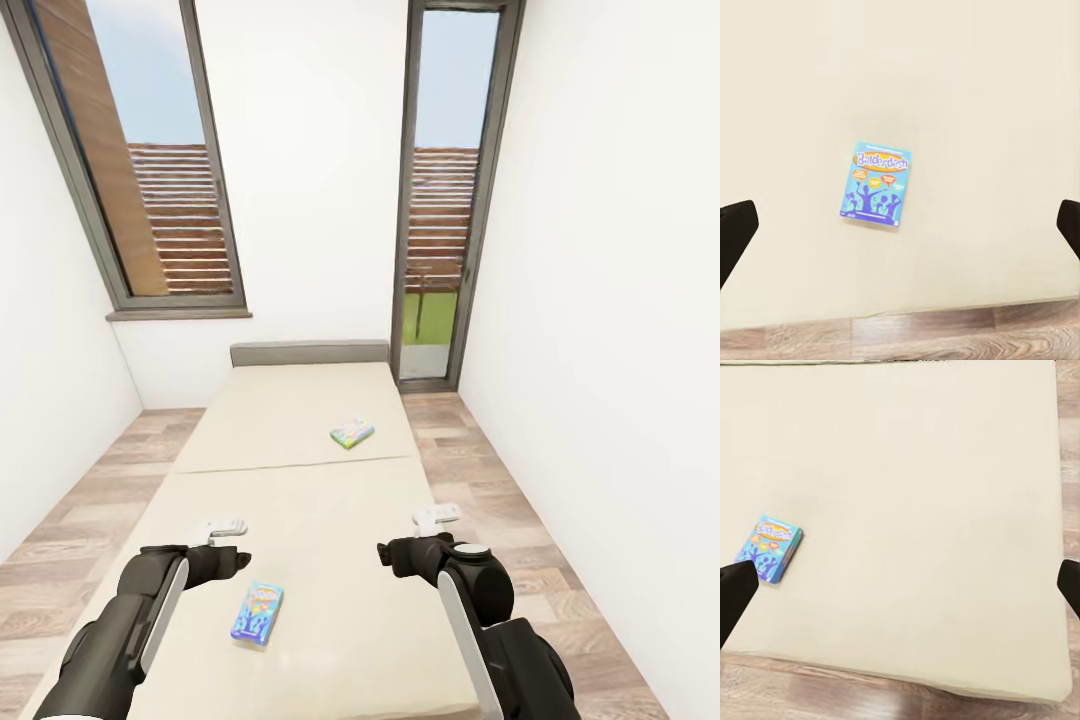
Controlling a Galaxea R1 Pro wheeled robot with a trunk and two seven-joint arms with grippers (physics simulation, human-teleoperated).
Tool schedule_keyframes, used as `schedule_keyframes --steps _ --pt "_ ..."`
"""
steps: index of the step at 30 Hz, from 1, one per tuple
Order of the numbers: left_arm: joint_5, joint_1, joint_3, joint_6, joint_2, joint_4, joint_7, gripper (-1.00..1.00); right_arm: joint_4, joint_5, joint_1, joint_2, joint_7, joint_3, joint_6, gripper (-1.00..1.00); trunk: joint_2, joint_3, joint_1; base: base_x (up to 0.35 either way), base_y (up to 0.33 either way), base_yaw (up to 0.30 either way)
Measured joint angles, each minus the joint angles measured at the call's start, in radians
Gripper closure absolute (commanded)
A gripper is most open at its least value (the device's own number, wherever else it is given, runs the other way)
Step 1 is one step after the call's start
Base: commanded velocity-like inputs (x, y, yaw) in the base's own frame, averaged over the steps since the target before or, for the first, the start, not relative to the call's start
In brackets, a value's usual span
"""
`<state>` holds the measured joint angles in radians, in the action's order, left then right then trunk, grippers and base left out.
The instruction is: Put all the toys in the child's room - the three board games (two on the bed and one on the table), the two jigsaw puzzles on the table, and the tennis ball on the table - inside the toy box on the table in the child's room.
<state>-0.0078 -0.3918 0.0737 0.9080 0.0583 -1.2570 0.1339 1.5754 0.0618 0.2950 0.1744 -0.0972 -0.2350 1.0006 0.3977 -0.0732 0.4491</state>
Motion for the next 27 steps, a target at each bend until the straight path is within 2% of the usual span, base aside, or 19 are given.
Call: schedule_keyframes --steps 12,27 --pt "0.001 0.0 -0.001 0.0 0.0 0.0 0.001 -1.0 -0.001 0.0 0.0 0.0 0.0 0.0 0.0 -1.0 0.0 0.0 0.0 0.022 0.006 0.0" --pt "0.001 0.0 -0.001 0.0 0.0 0.0 0.001 -1.0 -0.001 0.0 0.0 0.0 0.0 0.0 0.0 -1.0 0.0 0.0 0.0 0.1 0.064 0.0"
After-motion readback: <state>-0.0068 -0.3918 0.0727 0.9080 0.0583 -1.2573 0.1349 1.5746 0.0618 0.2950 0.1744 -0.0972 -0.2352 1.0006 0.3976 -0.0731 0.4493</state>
